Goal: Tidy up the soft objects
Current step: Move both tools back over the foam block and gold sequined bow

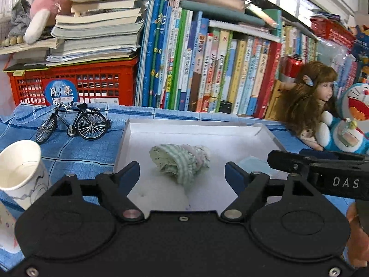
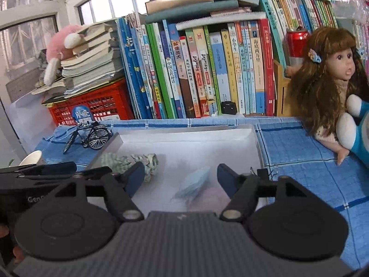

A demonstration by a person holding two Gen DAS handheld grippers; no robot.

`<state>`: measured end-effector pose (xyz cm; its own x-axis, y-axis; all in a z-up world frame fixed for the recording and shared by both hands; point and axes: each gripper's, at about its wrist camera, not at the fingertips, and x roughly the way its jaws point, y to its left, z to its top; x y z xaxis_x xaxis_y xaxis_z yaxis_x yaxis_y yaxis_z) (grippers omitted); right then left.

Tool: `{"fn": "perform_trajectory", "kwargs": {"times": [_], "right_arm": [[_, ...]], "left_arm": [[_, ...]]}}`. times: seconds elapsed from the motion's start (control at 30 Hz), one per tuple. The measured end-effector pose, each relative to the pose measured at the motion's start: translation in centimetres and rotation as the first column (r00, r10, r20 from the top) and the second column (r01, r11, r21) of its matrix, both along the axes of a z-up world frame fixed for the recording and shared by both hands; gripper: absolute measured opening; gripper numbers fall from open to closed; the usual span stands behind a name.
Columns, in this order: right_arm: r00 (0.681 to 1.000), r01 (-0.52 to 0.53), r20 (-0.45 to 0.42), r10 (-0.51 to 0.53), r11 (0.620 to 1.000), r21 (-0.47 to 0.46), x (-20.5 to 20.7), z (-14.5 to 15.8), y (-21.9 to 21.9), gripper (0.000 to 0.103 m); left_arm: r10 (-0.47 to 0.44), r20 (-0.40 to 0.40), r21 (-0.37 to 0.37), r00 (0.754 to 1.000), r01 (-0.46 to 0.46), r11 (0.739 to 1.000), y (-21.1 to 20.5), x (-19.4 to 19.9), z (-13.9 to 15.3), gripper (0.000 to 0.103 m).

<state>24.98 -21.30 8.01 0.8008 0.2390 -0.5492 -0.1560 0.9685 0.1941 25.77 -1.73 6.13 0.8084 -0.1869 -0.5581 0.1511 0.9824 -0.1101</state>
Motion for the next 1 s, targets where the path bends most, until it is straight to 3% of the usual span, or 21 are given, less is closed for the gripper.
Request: {"fn": "perform_trajectory", "kwargs": {"times": [0.2,0.33,0.7,1.0], "right_arm": [[0.999,-0.020,0.049,0.022,0.999,-0.039,-2.6,1.4,0.1,0.091],[0.996,-0.033,0.078,0.037,0.998,-0.052,-4.5,1.9,-0.2,0.103],[0.990,-0.037,0.133,0.050,0.995,-0.096,-9.5,2.4,-1.2,0.103],[0.991,-0.034,0.127,0.049,0.993,-0.116,-12.6,1.4,-2.2,0.103]], "left_arm": [[-0.020,0.025,-0.005,0.999,0.020,1.000,0.2,-2.7,0.6,0.084],[-0.030,0.038,0.012,0.999,0.030,0.999,0.4,-4.6,0.7,0.085],[-0.061,0.090,0.008,0.994,0.061,0.998,1.4,-10.5,1.0,0.088],[-0.082,0.119,0.021,0.989,0.080,0.997,1.9,-15.2,0.3,0.091]]}}
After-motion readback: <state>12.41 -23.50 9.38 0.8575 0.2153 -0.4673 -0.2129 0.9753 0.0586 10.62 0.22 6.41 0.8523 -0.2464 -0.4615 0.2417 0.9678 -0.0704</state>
